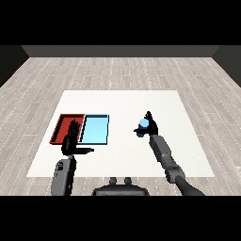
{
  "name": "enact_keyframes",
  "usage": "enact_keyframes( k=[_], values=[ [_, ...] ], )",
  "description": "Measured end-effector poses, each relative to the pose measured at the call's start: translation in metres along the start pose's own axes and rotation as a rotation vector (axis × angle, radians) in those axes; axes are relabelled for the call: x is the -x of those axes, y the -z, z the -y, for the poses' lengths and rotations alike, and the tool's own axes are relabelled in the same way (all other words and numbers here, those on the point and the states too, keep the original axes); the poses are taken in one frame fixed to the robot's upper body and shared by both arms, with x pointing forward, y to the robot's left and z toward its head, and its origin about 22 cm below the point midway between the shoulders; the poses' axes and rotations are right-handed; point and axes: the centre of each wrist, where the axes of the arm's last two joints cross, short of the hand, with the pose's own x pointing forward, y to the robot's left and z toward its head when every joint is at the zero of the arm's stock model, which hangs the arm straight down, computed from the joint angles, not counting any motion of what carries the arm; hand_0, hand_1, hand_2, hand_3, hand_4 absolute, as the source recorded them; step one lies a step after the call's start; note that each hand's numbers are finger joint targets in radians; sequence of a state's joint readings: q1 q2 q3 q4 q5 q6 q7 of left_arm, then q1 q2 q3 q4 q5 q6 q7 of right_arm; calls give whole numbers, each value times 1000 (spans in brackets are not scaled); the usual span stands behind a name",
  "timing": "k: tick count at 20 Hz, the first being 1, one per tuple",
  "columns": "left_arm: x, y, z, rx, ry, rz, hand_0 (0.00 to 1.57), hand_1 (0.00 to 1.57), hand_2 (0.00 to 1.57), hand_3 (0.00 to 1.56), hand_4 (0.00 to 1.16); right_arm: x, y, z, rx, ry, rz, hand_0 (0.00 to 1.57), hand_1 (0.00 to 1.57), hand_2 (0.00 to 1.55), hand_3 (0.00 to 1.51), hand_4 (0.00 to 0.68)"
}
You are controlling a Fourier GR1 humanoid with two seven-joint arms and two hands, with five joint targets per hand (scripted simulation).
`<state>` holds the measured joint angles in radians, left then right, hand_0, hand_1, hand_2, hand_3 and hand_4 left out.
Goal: Pick the blue can and put it in the blue box
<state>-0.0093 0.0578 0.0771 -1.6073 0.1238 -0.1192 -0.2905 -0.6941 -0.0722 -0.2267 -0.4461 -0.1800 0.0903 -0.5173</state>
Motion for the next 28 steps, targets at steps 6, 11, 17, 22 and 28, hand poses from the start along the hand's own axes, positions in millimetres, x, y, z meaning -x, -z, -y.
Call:
enact_keyframes(
  k=[6, 11, 17, 22, 28],
  values=[
    [-5, 2, -3, -4, 1, 2, 0, 0, 0, 0, 0, 0, 4, -6, 93, -45, 19, 1502, 1502, 1479, 1429, 599],
    [-4, -3, -6, -1, -13, -3, 0, 0, 0, 0, 0, -5, 7, -8, 109, -96, 28, 1533, 1533, 1487, 1454, 597],
    [4, -3, 2, 9, 6, 0, 0, 0, 0, 0, 0, -16, 12, -21, 81, -147, 23, 1481, 1481, 1472, 1438, 619],
    [2, 0, 9, 31, 31, -8, 0, 0, 0, 0, 0, -46, 24, -38, 18, -162, 105, 1483, 1483, 1478, 1446, 630],
    [2, 1, 22, 68, -30, -39, 0, 0, 0, 0, 0, -69, 29, -74, -58, -174, 196, 1465, 1465, 1453, 1429, 635]
  ],
)
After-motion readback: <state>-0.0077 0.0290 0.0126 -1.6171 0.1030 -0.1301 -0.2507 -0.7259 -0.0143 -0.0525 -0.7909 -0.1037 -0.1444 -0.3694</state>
